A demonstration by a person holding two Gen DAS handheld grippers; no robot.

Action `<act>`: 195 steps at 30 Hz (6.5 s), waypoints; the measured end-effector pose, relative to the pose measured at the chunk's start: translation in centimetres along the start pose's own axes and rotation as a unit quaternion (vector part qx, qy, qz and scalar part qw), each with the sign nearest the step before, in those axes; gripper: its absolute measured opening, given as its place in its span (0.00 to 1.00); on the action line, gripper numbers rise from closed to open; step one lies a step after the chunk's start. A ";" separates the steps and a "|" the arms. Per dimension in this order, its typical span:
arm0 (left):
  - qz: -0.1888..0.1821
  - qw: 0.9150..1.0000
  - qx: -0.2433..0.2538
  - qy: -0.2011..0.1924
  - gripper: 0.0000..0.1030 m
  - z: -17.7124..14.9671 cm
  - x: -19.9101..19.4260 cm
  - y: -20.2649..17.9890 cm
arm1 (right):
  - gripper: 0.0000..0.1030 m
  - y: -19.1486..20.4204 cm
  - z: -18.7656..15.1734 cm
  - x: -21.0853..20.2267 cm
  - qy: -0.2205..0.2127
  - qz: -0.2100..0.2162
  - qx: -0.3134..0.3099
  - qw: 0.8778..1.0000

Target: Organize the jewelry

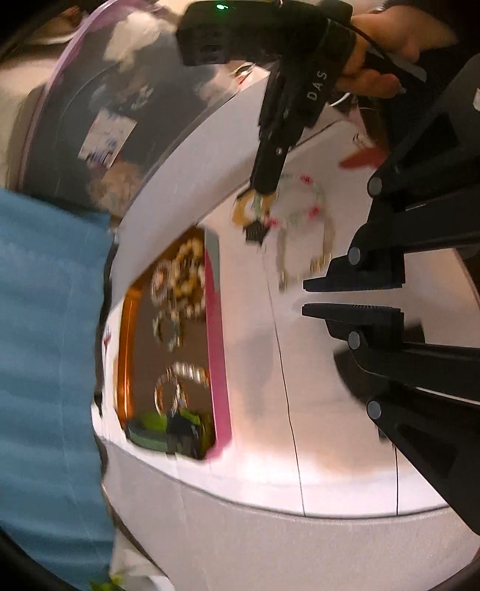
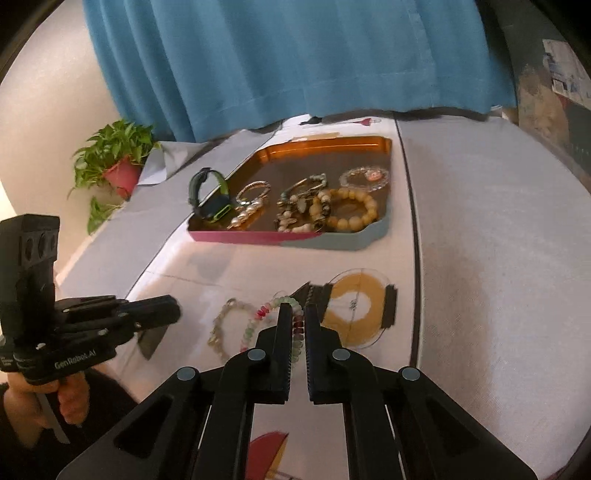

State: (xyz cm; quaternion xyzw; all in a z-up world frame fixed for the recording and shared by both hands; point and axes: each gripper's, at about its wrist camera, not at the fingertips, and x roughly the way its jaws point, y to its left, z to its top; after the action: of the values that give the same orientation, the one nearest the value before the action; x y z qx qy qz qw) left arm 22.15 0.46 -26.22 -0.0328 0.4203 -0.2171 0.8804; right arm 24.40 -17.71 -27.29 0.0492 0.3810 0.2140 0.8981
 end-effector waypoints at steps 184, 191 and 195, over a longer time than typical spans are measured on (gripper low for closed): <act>0.095 0.993 -0.017 -0.068 0.67 11.5 2.4 3.7 | 0.61 1.3 9.1 6.4 -0.034 -0.061 -0.017 0.997; 0.124 0.987 -0.013 -0.104 0.87 12.1 -6.9 -0.4 | 0.62 3.4 7.6 0.1 -0.038 -0.071 0.007 0.997; 0.175 0.979 -0.013 -0.102 0.91 11.0 -12.5 -4.1 | 0.86 7.0 7.4 -5.7 -0.048 -0.088 -0.027 0.995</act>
State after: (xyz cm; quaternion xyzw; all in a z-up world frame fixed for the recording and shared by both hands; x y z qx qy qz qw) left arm 22.08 0.50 -9.02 0.0075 0.3306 -0.0499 0.9424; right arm 23.66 -13.22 -16.56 0.0016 0.3342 0.1421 0.9317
